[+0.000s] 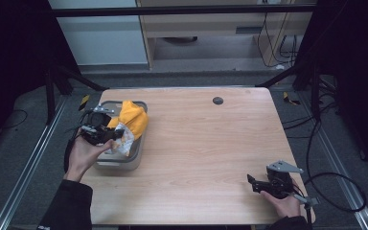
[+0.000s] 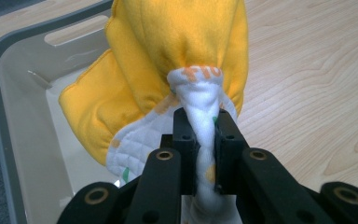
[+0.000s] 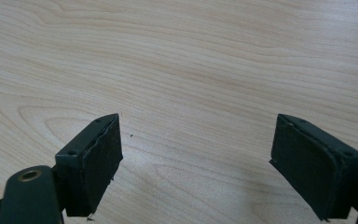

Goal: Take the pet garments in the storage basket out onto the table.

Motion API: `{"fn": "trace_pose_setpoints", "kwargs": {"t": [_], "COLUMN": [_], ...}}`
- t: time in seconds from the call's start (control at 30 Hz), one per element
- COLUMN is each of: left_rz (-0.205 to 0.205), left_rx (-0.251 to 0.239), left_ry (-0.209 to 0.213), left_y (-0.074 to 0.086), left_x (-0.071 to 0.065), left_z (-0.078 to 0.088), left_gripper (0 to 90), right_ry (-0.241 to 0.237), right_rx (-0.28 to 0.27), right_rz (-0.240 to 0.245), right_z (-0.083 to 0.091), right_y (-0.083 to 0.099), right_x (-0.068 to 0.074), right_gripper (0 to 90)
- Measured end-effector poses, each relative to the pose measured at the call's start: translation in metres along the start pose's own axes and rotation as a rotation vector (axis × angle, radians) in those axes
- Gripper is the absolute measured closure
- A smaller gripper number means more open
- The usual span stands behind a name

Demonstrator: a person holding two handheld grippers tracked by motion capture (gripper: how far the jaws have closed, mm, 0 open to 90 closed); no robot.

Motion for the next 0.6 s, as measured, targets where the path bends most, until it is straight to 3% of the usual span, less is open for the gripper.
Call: {"fn": "trace_pose_setpoints", "kwargs": {"t": [0.6], "left_rz": [-0.072], "left_rx": [-0.012], "left_ry": [0.053], "left_y": [-0.006], "left_x": [-0.032], "left_z": [0.009], "left_gripper": [82.0], "right_ry": [-0.002], "right_rx": [-0.001], "right_rz": [0.005], "right_z": [0.0], "right_y": [0.0], "right_x": [0.001], "right_gripper": [16.3]}}
Point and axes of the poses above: each handheld gripper's, and its own axes: z roughly backward along the jaws, y roughly out of its underside, x roughly to its left, the point moved 9 cm from there along -z, roughly forward along the jaws, and after that the axes turned 3 degrees about x, right-handed, at the moved point
